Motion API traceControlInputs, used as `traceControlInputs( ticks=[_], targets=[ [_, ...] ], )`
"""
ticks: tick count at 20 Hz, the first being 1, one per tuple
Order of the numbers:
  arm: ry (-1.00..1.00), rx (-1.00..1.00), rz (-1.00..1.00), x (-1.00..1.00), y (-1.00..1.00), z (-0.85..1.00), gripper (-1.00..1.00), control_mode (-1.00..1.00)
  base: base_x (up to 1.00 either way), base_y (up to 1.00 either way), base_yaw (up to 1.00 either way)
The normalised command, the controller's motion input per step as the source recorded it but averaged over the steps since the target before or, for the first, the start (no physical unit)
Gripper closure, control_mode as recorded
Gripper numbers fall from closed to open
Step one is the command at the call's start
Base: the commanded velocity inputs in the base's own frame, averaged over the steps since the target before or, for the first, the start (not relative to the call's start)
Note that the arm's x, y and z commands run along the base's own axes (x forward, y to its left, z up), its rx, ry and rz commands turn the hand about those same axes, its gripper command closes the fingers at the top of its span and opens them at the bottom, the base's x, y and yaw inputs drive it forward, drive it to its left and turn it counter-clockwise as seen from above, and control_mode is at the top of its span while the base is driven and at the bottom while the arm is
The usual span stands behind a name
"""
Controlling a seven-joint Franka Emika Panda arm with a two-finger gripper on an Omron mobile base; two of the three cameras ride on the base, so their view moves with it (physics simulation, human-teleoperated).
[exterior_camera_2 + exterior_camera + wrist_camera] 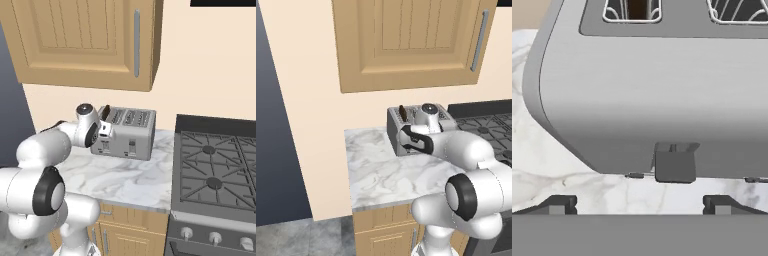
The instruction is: Start the toaster. Once the lever pops up, take the bread to the plate on the dining counter.
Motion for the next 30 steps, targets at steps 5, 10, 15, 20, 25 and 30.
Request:
traceControlInputs(
  ticks=[5,10,15,20,25,30],
  targets=[
    [-0.01,0.00,0.00,0.16,0.00,-0.01,-1.00,-1.00,0.00,0.00,0.00],
    [0.00,0.00,0.00,0.06,0.01,0.00,-1.00,-1.00,0.00,0.00,0.00],
    [0.00,0.00,0.00,0.03,0.07,0.00,-1.00,-1.00,0.00,0.00,0.00],
    [0.00,0.00,0.00,0.00,0.09,0.00,-1.00,-1.00,0.00,0.00,0.00],
    [0.00,0.00,0.00,0.07,0.02,0.00,-1.00,-1.00,0.00,0.00,0.00],
    [0.00,0.00,0.00,0.04,0.00,-0.08,-1.00,-1.00,0.00,0.00,0.00]
  ],
)
